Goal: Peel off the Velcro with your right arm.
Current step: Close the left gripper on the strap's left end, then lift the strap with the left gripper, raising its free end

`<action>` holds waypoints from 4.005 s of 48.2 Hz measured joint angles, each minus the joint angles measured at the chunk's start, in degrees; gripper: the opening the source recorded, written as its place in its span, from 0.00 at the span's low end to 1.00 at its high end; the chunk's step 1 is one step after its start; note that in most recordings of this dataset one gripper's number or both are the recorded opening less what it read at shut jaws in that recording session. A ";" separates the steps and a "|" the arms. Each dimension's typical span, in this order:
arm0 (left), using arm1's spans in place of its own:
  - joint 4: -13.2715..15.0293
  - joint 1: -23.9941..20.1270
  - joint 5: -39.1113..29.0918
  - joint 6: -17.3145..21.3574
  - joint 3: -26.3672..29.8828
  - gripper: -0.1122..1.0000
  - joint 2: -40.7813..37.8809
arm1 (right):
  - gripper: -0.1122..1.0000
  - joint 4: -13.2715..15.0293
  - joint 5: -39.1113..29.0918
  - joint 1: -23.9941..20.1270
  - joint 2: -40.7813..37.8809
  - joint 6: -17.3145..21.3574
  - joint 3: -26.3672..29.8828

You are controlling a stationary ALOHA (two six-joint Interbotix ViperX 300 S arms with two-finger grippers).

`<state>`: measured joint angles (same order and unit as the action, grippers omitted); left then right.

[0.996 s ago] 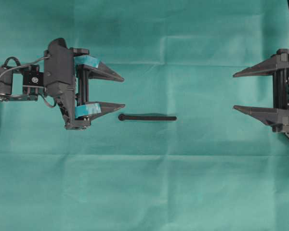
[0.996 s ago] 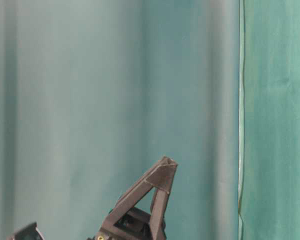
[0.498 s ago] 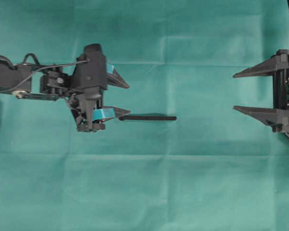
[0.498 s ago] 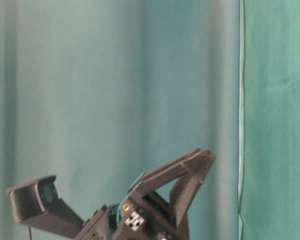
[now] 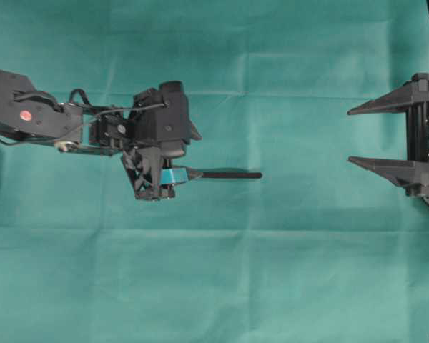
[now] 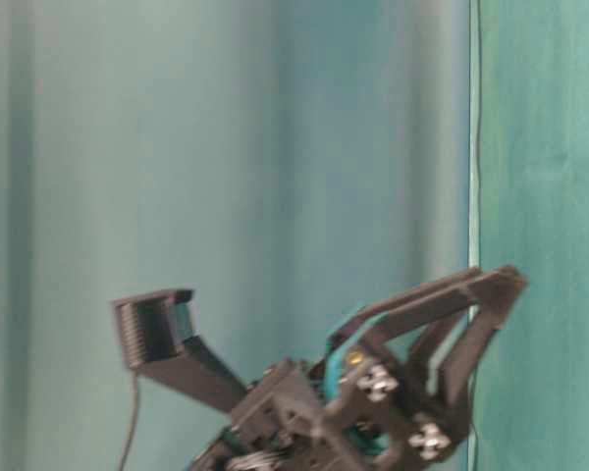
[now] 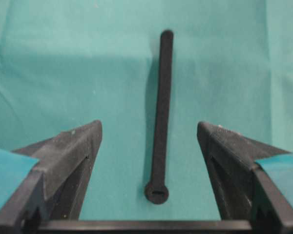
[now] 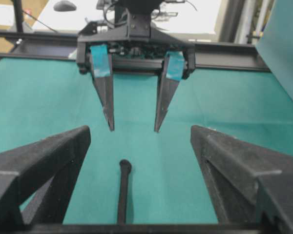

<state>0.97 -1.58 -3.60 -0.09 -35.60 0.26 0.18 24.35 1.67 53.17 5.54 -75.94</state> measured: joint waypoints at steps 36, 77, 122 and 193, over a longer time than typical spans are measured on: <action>0.00 0.97 2.72 0.00 3.87 0.81 -10.20 | 0.78 0.00 0.53 0.00 0.00 0.09 -1.23; 0.09 0.44 5.27 0.26 4.31 0.63 -16.70 | 0.78 0.00 0.97 0.09 0.00 0.09 -1.76; 0.09 0.79 2.90 0.18 4.31 0.19 -13.54 | 0.78 0.00 0.97 0.00 0.00 0.00 -1.85; 0.18 3.78 12.92 -11.60 -8.53 0.19 16.26 | 0.74 11.07 0.97 0.09 -5.63 -3.08 5.45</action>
<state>1.14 2.20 9.32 -11.69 -44.12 16.52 11.25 25.31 1.76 47.55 2.46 -70.49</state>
